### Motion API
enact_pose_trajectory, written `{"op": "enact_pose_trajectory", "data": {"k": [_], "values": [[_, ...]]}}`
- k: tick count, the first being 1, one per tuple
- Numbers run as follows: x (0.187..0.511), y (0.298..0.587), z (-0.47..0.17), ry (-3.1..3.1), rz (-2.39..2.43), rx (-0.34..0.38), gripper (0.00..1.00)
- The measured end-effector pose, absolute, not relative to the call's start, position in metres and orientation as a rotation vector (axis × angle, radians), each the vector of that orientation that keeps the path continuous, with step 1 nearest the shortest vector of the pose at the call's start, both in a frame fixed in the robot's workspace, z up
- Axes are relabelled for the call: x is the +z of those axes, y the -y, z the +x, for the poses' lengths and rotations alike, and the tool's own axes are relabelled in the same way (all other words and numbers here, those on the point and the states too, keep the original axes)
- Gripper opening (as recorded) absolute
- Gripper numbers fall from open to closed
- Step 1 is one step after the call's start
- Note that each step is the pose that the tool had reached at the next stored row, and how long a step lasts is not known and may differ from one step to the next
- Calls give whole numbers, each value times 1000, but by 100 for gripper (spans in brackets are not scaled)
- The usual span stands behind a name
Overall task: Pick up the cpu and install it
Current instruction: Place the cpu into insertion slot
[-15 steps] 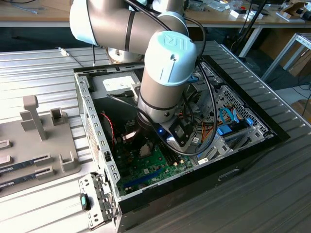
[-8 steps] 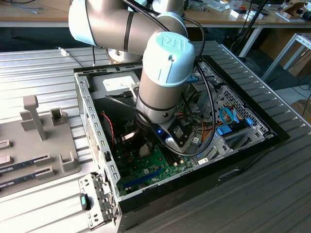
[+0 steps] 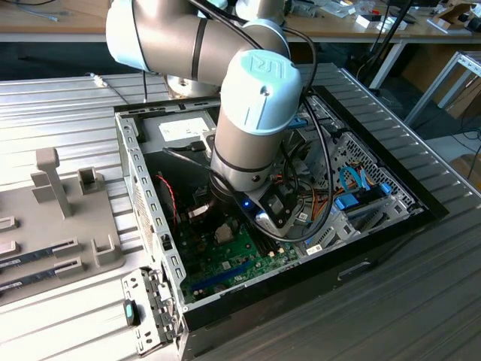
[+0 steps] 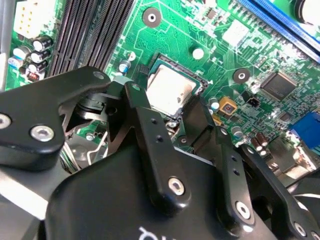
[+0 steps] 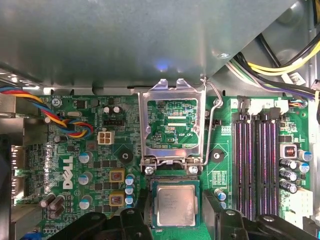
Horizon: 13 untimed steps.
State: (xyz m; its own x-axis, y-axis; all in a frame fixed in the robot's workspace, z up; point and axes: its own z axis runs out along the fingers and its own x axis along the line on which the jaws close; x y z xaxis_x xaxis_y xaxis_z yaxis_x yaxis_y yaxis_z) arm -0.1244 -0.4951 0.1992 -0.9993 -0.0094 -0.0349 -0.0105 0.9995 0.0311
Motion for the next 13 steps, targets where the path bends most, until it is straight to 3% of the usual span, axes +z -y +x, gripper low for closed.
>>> {"op": "enact_pose_trajectory", "data": {"k": [9, 10, 13], "values": [[206, 495, -124, -3106, -16, 48, 53], [206, 495, -124, -3107, -15, 48, 46], [205, 496, -123, -3110, -16, 49, 46]]}}
